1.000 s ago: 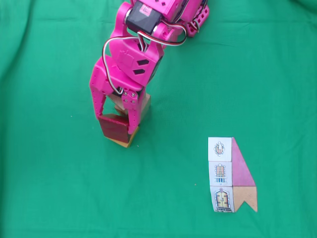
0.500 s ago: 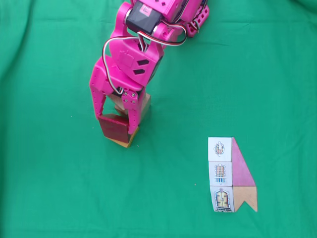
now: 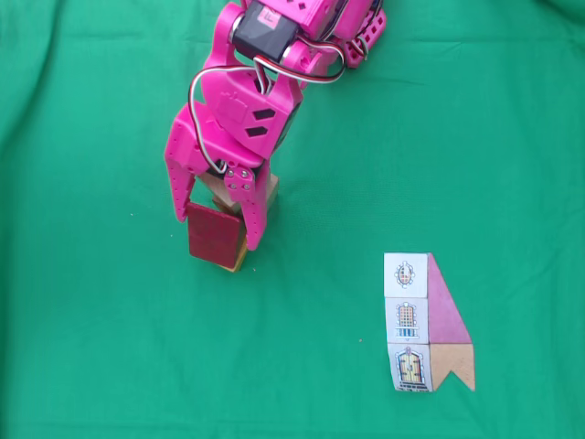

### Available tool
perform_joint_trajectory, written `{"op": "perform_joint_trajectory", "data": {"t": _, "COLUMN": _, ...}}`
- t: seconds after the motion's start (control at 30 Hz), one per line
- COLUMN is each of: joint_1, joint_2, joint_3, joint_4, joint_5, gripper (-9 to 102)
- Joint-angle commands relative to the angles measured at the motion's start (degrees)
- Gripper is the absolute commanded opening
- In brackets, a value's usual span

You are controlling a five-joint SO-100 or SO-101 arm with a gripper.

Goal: Grasp some building blocks and build the house on the picture.

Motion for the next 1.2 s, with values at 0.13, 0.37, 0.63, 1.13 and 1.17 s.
{"op": "perform_joint_trajectory", "data": {"t": 0.13, "joint_1": 0.44, "joint_2": 9.93, "joint_3": -0.44, "joint_4": -0.18, "joint_5": 0.09, "gripper": 34}}
{"op": "perform_joint_trajectory", "data": {"t": 0.37, "joint_1": 0.88, "joint_2": 17.31, "joint_3": -0.09, "joint_4": 0.0, "joint_5": 0.62, "gripper": 34}}
{"op": "perform_joint_trajectory", "data": {"t": 0.63, "joint_1": 3.25, "joint_2": 28.56, "joint_3": 7.56, "joint_4": 0.0, "joint_5": 0.18, "gripper": 34}}
{"op": "perform_joint_trajectory", "data": {"t": 1.13, "joint_1": 6.77, "joint_2": 36.83, "joint_3": 10.02, "joint_4": 0.0, "joint_5": 0.7, "gripper": 15}}
{"op": "perform_joint_trajectory", "data": {"t": 1.17, "joint_1": 7.03, "joint_2": 37.35, "joint_3": 10.02, "joint_4": 0.0, "joint_5": 0.7, "gripper": 13}}
